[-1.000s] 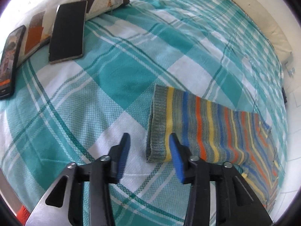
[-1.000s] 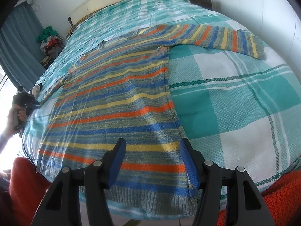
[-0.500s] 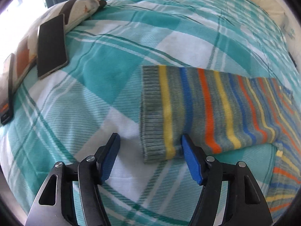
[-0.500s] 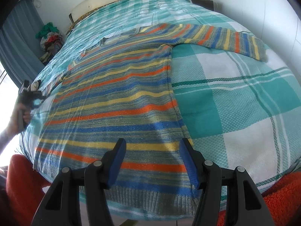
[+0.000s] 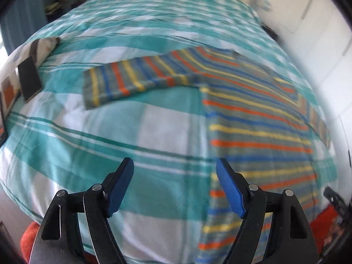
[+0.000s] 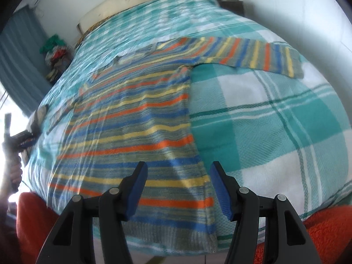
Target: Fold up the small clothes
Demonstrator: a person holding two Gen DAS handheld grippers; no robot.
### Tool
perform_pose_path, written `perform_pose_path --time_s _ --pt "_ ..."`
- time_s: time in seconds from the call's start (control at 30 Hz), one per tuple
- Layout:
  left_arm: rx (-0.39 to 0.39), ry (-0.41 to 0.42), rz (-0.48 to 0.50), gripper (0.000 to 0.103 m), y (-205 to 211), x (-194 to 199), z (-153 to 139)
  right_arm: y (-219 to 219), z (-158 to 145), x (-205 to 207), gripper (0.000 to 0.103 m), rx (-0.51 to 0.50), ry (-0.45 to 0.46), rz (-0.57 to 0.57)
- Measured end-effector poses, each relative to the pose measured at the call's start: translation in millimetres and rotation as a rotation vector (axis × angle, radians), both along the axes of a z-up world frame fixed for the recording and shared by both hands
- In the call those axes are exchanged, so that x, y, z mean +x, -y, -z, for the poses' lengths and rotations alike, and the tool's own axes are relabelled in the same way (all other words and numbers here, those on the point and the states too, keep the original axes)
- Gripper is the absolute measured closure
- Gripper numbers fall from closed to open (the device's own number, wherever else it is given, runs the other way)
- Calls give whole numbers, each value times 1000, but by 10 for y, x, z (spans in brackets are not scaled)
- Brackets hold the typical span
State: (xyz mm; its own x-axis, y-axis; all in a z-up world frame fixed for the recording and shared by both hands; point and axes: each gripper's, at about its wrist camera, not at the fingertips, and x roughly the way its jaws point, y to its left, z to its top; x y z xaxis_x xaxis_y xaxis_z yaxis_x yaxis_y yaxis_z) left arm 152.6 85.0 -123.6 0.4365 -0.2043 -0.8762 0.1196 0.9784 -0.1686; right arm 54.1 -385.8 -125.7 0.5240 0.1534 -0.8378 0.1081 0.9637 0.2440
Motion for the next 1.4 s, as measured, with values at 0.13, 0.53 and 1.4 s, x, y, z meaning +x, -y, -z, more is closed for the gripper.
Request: perform_pose_path --time_s 0.13,0.53,1.4 --pt "16 -89 174 21 560 -501 340 -244 195 57 44 -5 -129 -143" --pt "162 -97 157 19 466 -954 469 -466 312 -174 44 -198 -263 -76" --pt "179 -4 -28 11 231 -879 265 -1132 -513 -283 25 -553 -37 -35"
